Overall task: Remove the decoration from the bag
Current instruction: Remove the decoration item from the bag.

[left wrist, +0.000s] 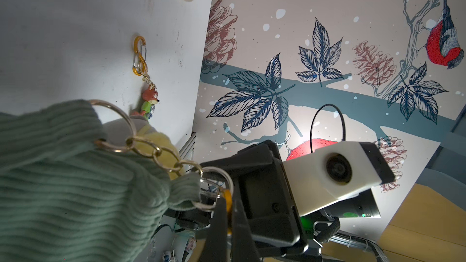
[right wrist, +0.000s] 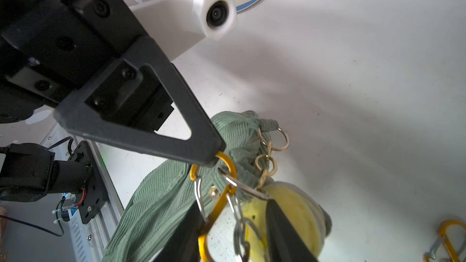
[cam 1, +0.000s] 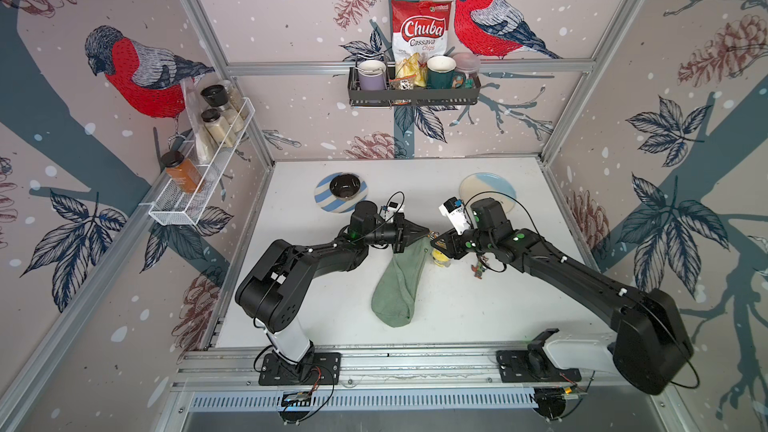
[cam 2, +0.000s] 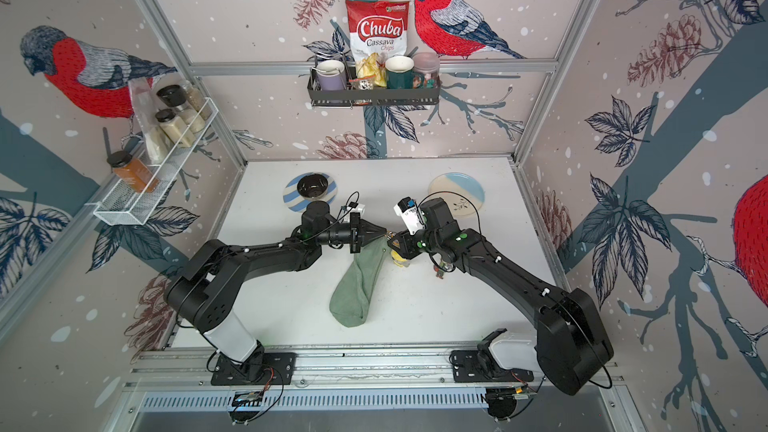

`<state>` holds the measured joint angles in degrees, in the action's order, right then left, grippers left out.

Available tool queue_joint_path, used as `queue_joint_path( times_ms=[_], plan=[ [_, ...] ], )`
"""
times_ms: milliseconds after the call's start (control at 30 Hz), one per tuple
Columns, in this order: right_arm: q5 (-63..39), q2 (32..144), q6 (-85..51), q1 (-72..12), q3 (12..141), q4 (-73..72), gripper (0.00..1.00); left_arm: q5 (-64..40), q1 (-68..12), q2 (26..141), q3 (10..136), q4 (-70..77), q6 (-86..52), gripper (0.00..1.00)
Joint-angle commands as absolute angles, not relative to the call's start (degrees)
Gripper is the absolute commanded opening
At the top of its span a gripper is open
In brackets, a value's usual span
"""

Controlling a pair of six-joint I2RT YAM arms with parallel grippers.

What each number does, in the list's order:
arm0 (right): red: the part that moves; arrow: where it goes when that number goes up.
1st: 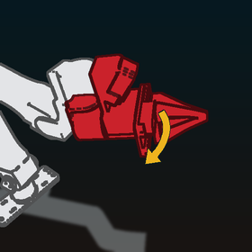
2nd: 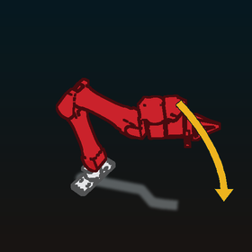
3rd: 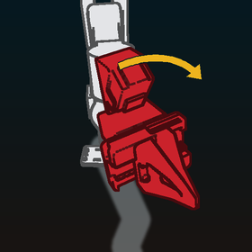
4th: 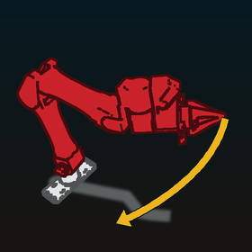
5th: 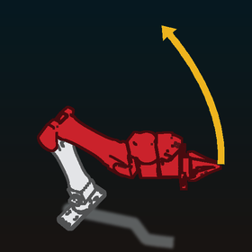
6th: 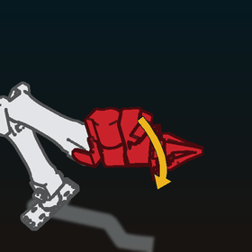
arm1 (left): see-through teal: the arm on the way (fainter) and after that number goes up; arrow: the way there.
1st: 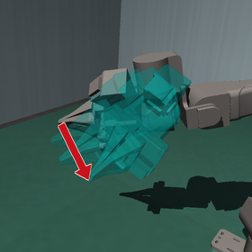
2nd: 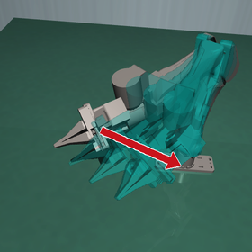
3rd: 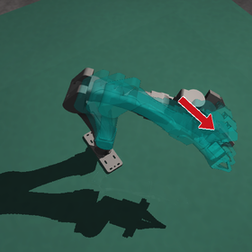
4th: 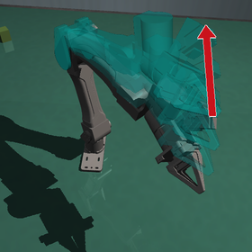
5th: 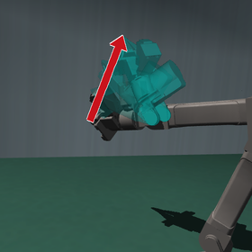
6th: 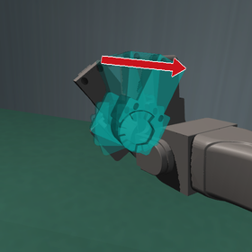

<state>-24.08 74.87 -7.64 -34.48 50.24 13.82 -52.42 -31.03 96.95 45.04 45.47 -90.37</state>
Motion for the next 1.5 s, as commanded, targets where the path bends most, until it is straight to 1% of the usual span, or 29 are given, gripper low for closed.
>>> queue_joint_path(
  times_ms=[0,100,300,367,600,800,933,1100,1267,1300,1333,1367,1467],
  plan=[
    [-23.8,75.5,-8.7,-34.7,50.5,12.0,0.34,-52.8,-31.4,96.5,45.5,45.0,-88.8,0.00],
    [-24.0,75.5,-9.7,-34.7,50.3,11.6,0.32,-52.7,-31.5,96.2,45.4,43.5,-87.7,0.00],
    [-24.1,74.2,-12.2,-34.5,49.7,10.4,0.34,-52.2,-31.5,96.1,45.1,43.1,-87.3,0.00],
    [-24.2,74.4,-12.7,-34.6,49.7,10.3,0.33,-52.1,-31.6,96.1,45.1,43.1,-87.4,0.00],
    [-23.9,75.5,-14.2,-34.5,49.9,9.6,0.24,-52.0,-31.6,95.8,45.0,43.1,-87.3,0.00],
    [-22.8,76.6,-17.8,-34.5,50.5,9.0,0.12,-51.7,-31.8,95.9,45.0,43.1,-87.0,0.00],
    [-21.6,77.4,-20.5,-34.8,51.4,9.5,0.09,-51.6,-32.1,96.1,45.2,43.3,-87.2,0.00],
    [-19.2,77.4,-21.1,-35.4,51.6,10.2,0.00,-51.6,-32.1,96.2,45.4,43.6,-87.4,0.00],
    [-18.9,77.4,-21.5,-35.6,51.3,9.9,0.00,-52.0,-32.0,96.2,45.6,43.2,-87.1,0.00],
    [-18.8,77.4,-21.6,-35.6,51.3,10.0,0.00,-52.3,-31.9,96.0,46.0,42.8,-86.6,0.04],
    [-18.6,77.4,-21.7,-35.6,51.2,10.1,0.00,-52.4,-31.6,95.8,46.3,42.0,-86.1,0.13],
    [-18.6,77.5,-21.6,-35.5,51.1,10.2,0.00,-52.5,-31.3,95.6,46.6,40.9,-85.2,0.20],
    [-17.6,78.2,-20.6,-35.6,51.3,11.6,0.00,-53.0,-29.4,94.1,48.2,35.2,-81.1,0.39]
  ],
)
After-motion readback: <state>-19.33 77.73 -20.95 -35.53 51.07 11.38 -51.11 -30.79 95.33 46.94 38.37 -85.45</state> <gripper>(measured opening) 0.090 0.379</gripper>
